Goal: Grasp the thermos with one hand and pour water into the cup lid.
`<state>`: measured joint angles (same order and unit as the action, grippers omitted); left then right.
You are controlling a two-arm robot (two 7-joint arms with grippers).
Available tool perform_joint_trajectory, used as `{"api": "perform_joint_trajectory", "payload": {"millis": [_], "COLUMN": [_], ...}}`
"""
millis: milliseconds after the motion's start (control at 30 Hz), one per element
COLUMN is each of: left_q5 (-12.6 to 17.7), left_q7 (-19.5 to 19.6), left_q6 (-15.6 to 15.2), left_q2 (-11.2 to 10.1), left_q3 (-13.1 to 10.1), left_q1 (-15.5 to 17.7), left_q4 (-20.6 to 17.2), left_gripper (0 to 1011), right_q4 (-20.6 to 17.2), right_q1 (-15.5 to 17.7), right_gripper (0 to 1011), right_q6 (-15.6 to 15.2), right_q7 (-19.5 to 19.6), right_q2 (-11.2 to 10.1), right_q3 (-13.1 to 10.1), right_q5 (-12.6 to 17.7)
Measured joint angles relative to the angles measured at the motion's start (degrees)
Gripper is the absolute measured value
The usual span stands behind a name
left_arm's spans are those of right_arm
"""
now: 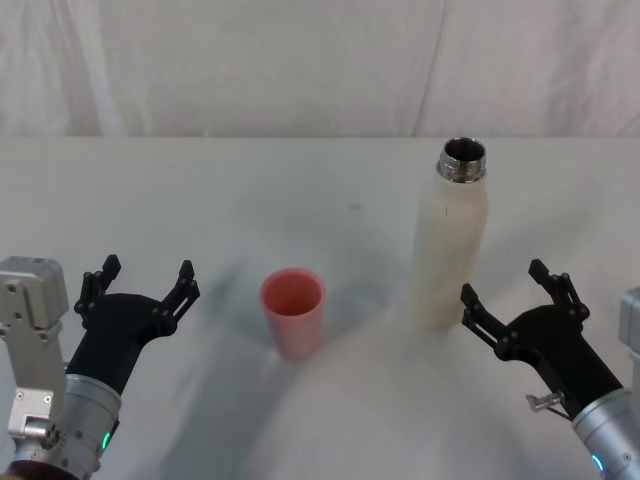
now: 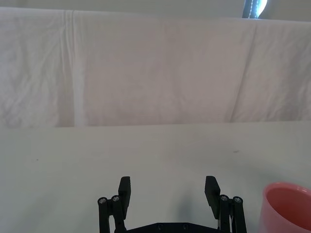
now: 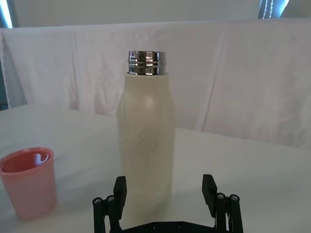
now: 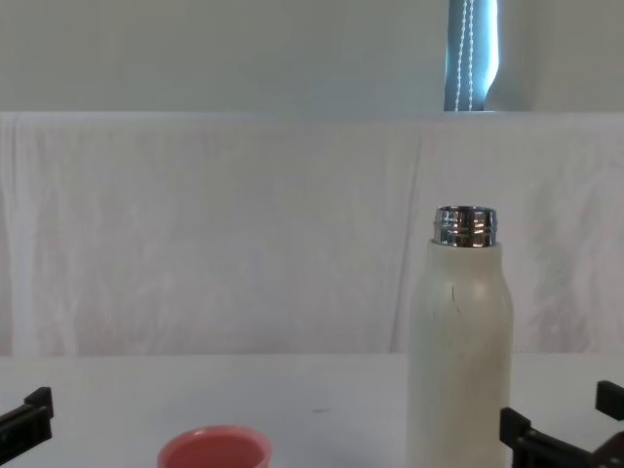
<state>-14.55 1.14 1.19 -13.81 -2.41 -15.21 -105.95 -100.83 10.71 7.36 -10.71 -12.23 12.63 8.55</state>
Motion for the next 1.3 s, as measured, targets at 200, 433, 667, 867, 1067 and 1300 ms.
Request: {"api": "perform_joint_trajectory", "payload": {"millis": [200,433,667,867,1067,1300], "left_q5": [0.0,0.0,0.0,0.0,0.0,0.0], "left_q7": [0.0,0.0,0.0,0.0,0.0,0.0], "left_q6": [0.0,0.0,0.0,0.0,0.0,0.0], "left_q2": [0.0,0.0,0.0,0.0,0.0,0.0], "left_q3": [0.0,0.0,0.0,0.0,0.0,0.0], "left_q1": [0.0,0.0,0.0,0.0,0.0,0.0], "left_q4": [0.0,0.0,0.0,0.0,0.0,0.0], "left_gripper": [1001,1001,1001,1001,1001,1001], "right_q4": [-0.7,-1.2,0.0,1.3,2.8,4.3], "right_q1": [1.8,3.5,3.8,3.0,1.9,0.6], "right_gripper": [1000,1000,1000,1000,1000,1000], "right_q6": [1.3,2.6,3.7,3.8,3.6,3.2], "right_q7": [1.0,2.4,4.1,5.1,6.3,6.8], "right_q2": [0.3,1.0,2.7,4.4,5.9,7.2], "right_q3": [-1.0,-2.4,-3.8,-4.7,-5.2,-5.8], "right_q5": [-1.8,-3.9,-6.0,-6.9,-8.7,-9.7]}}
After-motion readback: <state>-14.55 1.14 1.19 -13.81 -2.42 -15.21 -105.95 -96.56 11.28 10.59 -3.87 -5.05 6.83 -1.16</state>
